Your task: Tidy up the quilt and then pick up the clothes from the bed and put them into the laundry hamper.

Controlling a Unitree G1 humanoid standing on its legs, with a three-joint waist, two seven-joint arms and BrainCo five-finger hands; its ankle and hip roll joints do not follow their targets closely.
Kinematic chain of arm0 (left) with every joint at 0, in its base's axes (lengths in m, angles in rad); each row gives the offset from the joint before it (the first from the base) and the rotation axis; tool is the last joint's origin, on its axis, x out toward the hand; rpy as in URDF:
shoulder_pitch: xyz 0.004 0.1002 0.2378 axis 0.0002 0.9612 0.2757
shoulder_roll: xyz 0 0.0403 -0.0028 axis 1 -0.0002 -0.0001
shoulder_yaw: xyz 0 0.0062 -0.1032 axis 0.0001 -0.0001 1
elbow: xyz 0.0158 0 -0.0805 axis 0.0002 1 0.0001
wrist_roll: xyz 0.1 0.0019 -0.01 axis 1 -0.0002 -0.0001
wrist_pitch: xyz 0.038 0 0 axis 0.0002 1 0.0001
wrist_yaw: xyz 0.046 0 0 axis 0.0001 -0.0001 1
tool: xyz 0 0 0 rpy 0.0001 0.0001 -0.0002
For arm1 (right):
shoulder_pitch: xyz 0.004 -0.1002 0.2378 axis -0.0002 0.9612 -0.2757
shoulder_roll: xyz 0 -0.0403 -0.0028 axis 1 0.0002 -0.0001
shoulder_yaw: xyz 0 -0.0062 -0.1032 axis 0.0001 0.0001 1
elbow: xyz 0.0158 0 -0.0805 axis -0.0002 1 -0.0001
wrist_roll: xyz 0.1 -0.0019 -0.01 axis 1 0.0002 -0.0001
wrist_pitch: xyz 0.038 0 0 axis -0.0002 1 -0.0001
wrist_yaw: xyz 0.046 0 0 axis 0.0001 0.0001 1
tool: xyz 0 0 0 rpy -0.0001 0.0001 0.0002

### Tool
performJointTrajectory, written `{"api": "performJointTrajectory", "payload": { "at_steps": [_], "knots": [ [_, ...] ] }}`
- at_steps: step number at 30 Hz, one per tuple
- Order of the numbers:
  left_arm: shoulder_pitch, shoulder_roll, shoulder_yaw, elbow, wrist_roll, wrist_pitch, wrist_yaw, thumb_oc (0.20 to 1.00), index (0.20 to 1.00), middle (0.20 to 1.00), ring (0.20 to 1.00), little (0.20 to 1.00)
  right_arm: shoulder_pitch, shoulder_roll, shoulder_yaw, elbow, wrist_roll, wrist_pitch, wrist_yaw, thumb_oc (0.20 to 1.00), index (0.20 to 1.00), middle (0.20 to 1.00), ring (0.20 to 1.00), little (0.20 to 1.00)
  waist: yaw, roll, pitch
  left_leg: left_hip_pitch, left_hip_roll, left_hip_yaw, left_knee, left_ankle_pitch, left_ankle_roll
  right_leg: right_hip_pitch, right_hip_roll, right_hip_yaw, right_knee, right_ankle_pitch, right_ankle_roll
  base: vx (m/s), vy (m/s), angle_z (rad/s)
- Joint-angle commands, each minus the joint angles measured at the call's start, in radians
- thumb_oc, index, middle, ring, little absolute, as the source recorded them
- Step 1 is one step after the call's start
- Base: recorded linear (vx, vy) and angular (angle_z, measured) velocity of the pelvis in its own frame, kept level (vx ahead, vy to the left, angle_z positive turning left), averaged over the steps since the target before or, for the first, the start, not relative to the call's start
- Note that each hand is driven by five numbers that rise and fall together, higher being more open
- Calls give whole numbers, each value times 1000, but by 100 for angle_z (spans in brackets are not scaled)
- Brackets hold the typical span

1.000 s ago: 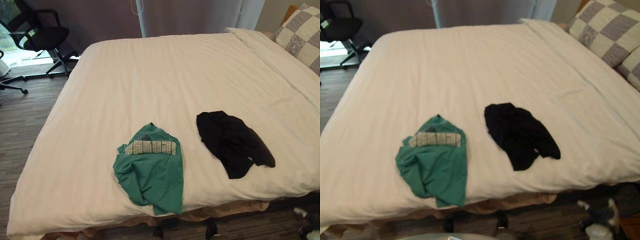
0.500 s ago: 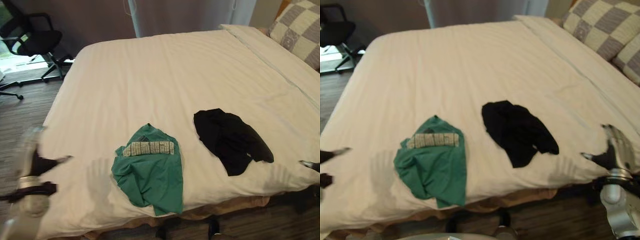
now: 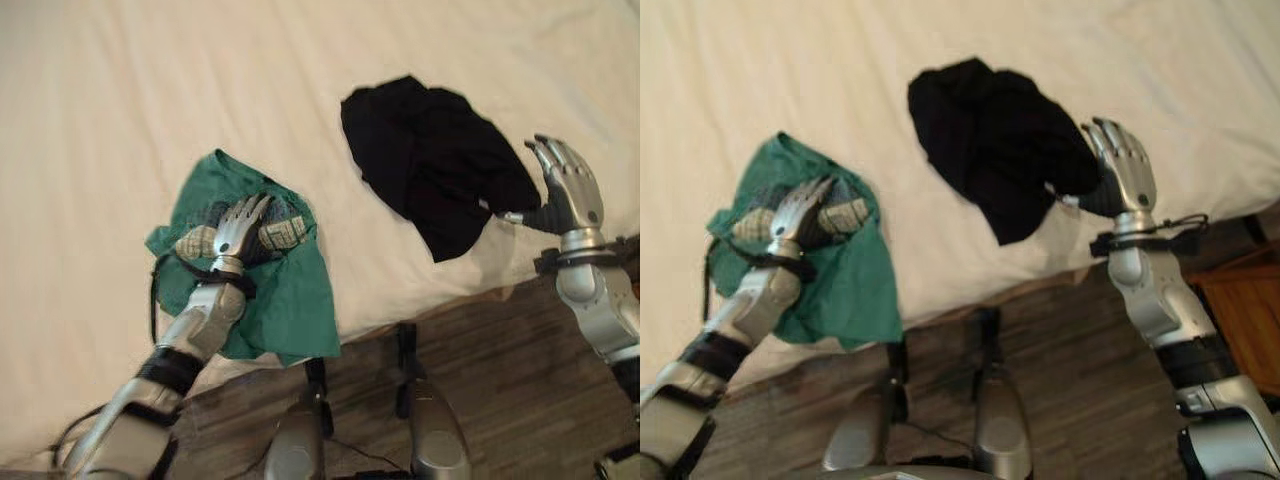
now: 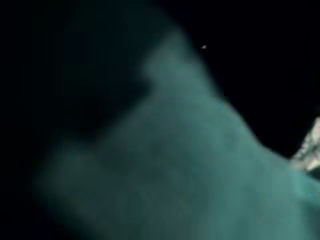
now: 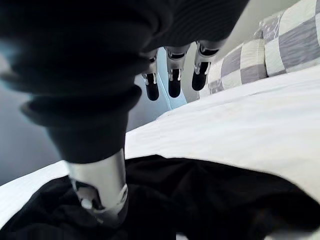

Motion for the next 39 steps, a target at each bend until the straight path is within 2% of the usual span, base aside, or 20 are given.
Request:
{"api": "performJointTrajectory", "payload": {
  "at_steps": [1, 6, 8, 10, 11, 12, 13, 17, 18, 19, 21, 25, 29, 30, 31, 33, 34, 36, 38, 39],
  "knots": [
    [101, 10, -20, 121, 32, 82, -100, 200, 200, 200, 200, 200, -113, -47, 11, -28, 2, 25, -11, 1000, 1000, 1000, 1000, 1000, 37, -52, -28, -68, 18, -66, 131, -110, -14, -38, -92, -18, 134, -165, 81, -41, -32, 3],
    [286, 14, 47, 45, -26, 57, -103, 200, 200, 200, 200, 200, -399, -146, 175, 138, 10, 54, 19, 1000, 1000, 1000, 1000, 1000, 98, -37, 20, -128, 6, -86, 132, -88, -25, -88, -103, -33, 152, -158, 74, -53, -36, 12],
    [428, 38, 92, -28, -135, -10, -90, 200, 200, 200, 200, 200, -546, -220, 305, 304, 42, 45, 51, 1000, 1000, 1000, 1000, 1000, 148, -11, 40, -167, -4, -101, 124, -69, -34, -123, -113, -52, 166, -156, 76, -46, -35, 13],
    [478, 37, 102, -52, -187, -40, -91, 200, 200, 200, 200, 200, -589, -229, 352, 362, 69, 37, 57, 1000, 1000, 1000, 1000, 1000, 155, -3, 39, -185, -12, -105, 118, -54, -35, -137, -118, -58, 167, -150, 77, -26, -9, 24],
    [562, 27, 104, -81, -318, -90, -109, 200, 200, 200, 200, 200, -618, -233, 415, 480, 132, 25, 79, 1000, 1000, 1000, 1000, 1000, 181, 22, 42, -204, -18, -113, 108, -41, -39, -155, -125, -77, 179, -154, 78, -13, -13, 34],
    [596, 22, 106, -89, -367, -111, -115, 200, 200, 200, 200, 200, -623, -226, 436, 554, 171, 17, 96, 1000, 1000, 1000, 1000, 1000, 193, 36, 42, -216, -22, -121, 104, -33, -39, -161, -130, -87, 184, -157, 77, -8, -17, 24],
    [597, 21, 108, -90, -367, -111, -116, 200, 200, 200, 200, 200, -628, -225, 441, 558, 172, 16, 95, 1000, 1000, 1000, 1000, 1000, 190, 36, 42, -216, -22, -122, 104, -33, -40, -161, -129, -88, 185, -158, 77, -18, -16, 20],
    [686, 20, 116, -135, -539, -149, -153, 200, 200, 200, 200, 200, -561, -160, 411, 792, 314, 19, 159, 1000, 1000, 1000, 1000, 1000, 223, 79, 42, -234, -43, -153, 108, -24, -39, -158, -142, -123, 201, -168, 73, -18, -8, 23],
    [708, 15, 126, -156, -591, -154, -169, 200, 200, 200, 200, 200, -528, -144, 389, 816, 340, 19, 167, 307, 307, 307, 307, 307, 227, 84, 42, -229, -47, -159, 109, -24, -39, -150, -143, -129, 202, -169, 73, -16, 9, 24],
    [726, 13, 137, -179, -641, -160, -188, 200, 200, 200, 200, 200, -472, -131, 348, 822, 376, 15, 181, 200, 200, 200, 200, 200, 230, 89, 42, -219, -51, -166, 112, -26, -39, -130, -144, -137, 196, -171, 74, -23, 43, 22],
    [750, 13, 159, -230, -697, -168, -222, 200, 200, 200, 200, 200, -358, -98, 269, 763, 456, 0, 194, 200, 200, 200, 200, 200, 231, 91, 41, -192, -55, -164, 112, -35, -36, -94, -145, -146, 186, -170, 78, -17, 83, 32],
    [733, 33, 143, -259, -755, -156, -307, 200, 200, 200, 200, 200, -12, 23, 87, 568, 574, -56, 244, 200, 200, 200, 200, 200, 229, 60, -21, -122, -58, -163, 103, -68, -22, -3, -148, -167, 139, -159, 90, 64, 69, 27],
    [676, 32, 151, -235, -689, -129, -338, 200, 200, 200, 200, 200, 349, 164, -33, 301, 631, -93, 367, 200, 200, 200, 200, 200, 168, -14, -116, -35, -67, -155, 60, -88, 0, 80, -147, -178, 86, -136, 109, 120, 85, 12],
    [668, 11, 164, -220, -656, -115, -356, 200, 200, 200, 200, 200, 456, 251, -50, 246, 654, -96, 422, 200, 200, 200, 200, 200, 141, -44, -161, 16, -65, -141, 39, -100, 9, 118, -142, -173, 73, -133, 117, 149, 130, 14],
    [672, 0, 172, -216, -640, -111, -361, 200, 200, 200, 200, 200, 510, 290, -72, 230, 674, -94, 447, 200, 200, 200, 200, 200, 128, -54, -182, 39, -64, -136, 29, -104, 14, 133, -142, -168, 69, -130, 119, 115, 97, 12],
    [672, 1, 172, -216, -640, -111, -361, 200, 200, 200, 200, 200, 511, 291, -74, 228, 673, -93, 447, 200, 200, 200, 200, 200, 128, -56, -185, 36, -67, -136, 26, -99, 15, 130, -145, -169, 67, -127, 120, 48, 96, -21],
    [693, -37, 200, -206, -607, -95, -377, 200, 200, 200, 200, 200, 627, 395, -116, 212, 737, -71, 509, 200, 200, 200, 200, 200, 92, -73, -240, 121, -61, -105, -14, -112, 27, 166, -140, -145, 63, -120, 135, 68, 146, -31],
    [707, -47, 211, -202, -599, -95, -379, 200, 200, 200, 200, 200, 660, 415, -119, 215, 752, -68, 525, 200, 200, 200, 200, 200, 82, -78, -257, 134, -64, -102, -23, -111, 32, 171, -140, -131, 65, -119, 139, 58, 108, -28],
    [736, -68, 228, -196, -607, -89, -379, 200, 200, 200, 200, 200, 726, 456, -137, 215, 795, -58, 558, 200, 200, 200, 200, 200, 58, -81, -274, 158, -64, -106, -31, -109, 39, 177, -119, -72, 88, -117, 141, 44, 50, -38],
    [752, -75, 233, -191, -623, -87, -377, 200, 200, 200, 200, 200, 745, 468, -145, 219, 815, -57, 563, 200, 200, 200, 200, 200, 49, -79, -280, 171, -64, -110, -37, -108, 43, 176, -84, -19, 105, -146, 129, 55, 52, -12]
  ]
}}
